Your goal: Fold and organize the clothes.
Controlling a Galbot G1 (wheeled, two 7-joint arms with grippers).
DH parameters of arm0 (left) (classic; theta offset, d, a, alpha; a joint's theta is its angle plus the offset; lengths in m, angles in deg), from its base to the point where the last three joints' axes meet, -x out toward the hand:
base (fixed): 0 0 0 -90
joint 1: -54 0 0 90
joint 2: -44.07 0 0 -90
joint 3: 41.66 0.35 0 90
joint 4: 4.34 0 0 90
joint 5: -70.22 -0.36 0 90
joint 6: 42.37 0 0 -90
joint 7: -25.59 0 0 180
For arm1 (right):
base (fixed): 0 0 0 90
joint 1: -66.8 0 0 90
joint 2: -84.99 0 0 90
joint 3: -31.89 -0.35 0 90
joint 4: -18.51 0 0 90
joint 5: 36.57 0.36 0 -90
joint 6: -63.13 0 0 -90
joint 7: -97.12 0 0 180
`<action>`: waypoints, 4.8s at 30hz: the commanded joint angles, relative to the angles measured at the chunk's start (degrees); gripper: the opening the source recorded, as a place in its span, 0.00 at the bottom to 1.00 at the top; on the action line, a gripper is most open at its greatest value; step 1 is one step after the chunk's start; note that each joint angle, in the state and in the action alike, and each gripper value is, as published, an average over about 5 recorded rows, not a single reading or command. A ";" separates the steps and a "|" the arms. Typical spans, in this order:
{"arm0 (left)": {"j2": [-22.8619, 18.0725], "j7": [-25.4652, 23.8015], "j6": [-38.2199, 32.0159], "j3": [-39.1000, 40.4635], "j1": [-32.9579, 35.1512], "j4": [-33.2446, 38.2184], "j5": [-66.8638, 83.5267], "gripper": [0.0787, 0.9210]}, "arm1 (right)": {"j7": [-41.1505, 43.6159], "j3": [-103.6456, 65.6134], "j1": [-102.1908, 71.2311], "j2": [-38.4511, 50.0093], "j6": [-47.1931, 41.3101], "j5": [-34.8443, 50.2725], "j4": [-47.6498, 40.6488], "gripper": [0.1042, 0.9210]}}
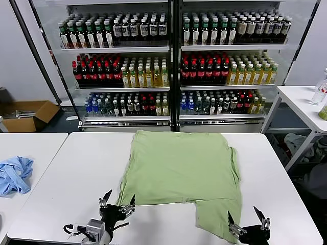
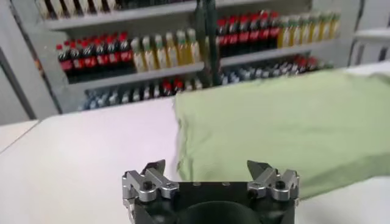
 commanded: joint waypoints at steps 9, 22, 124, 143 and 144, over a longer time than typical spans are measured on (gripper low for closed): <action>-0.02 1.82 4.10 1.49 -3.25 -5.99 6.33 0.88 | -2.39 4.58 0.14 -1.54 -0.44 3.88 -6.06 0.82; -0.22 1.01 3.99 1.28 -3.36 -6.37 10.79 0.58 | -2.09 5.01 1.28 -1.31 0.30 7.30 -7.05 0.39; 2.15 1.92 -5.16 8.42 -26.41 -25.46 19.09 0.45 | 2.78 5.22 35.50 10.23 -1.36 19.30 -28.27 0.45; 2.17 0.82 -6.24 4.54 -15.85 -13.23 21.28 0.04 | 4.04 -0.64 24.43 12.36 0.61 18.56 -18.32 0.00; 2.02 0.85 -6.21 4.12 -13.54 -11.21 20.61 0.03 | 4.16 -1.41 22.72 12.67 0.73 18.21 -16.87 0.00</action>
